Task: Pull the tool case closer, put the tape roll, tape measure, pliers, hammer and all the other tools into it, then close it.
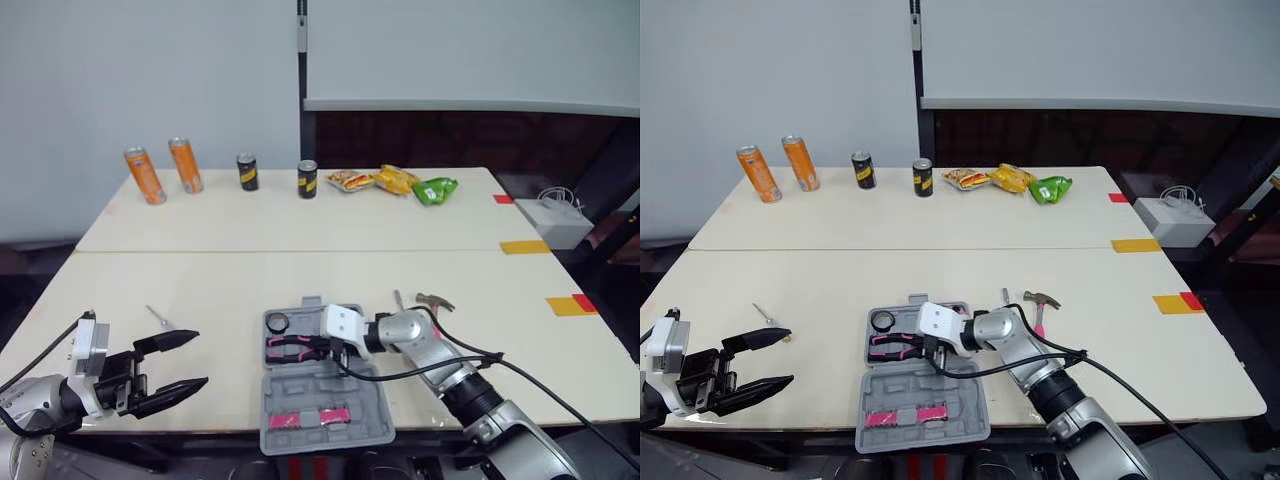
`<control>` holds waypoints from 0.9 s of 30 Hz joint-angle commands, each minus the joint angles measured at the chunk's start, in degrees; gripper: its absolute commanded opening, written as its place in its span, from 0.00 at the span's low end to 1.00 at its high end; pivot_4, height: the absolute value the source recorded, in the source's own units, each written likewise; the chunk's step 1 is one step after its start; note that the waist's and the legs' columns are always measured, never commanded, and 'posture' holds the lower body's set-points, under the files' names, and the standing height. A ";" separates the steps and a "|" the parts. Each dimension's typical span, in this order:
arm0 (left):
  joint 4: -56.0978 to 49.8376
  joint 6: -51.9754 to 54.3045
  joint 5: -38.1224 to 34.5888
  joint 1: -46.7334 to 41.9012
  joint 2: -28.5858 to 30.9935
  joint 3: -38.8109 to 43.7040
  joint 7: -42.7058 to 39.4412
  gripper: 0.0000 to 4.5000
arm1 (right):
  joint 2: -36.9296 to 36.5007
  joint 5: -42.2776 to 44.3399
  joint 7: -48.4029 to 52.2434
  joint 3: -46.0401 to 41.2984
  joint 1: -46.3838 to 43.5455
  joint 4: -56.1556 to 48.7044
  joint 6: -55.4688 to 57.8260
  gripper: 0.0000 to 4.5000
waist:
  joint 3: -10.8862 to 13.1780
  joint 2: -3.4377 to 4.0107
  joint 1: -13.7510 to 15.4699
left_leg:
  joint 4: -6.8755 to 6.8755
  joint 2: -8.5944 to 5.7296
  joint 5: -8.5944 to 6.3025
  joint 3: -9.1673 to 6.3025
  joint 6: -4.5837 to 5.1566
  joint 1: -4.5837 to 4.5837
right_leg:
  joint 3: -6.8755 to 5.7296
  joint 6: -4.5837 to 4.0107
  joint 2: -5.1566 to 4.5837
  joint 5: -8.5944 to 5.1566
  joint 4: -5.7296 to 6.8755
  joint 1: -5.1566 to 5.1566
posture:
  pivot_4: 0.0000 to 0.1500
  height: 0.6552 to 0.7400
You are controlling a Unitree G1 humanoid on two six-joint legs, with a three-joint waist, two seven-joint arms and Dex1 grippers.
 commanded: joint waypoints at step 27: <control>-0.66 0.70 0.75 0.39 -0.20 -0.69 2.58 1.00 | 4.45 6.40 -2.65 -9.74 6.28 2.54 -0.77 0.01 | -0.47 0.00 -0.10 | -1.53 -0.51 -0.56 -0.47 -0.22 0.29 | -0.01 0.13 0.04 -0.50 -1.52 -0.33 | 1.00 1.00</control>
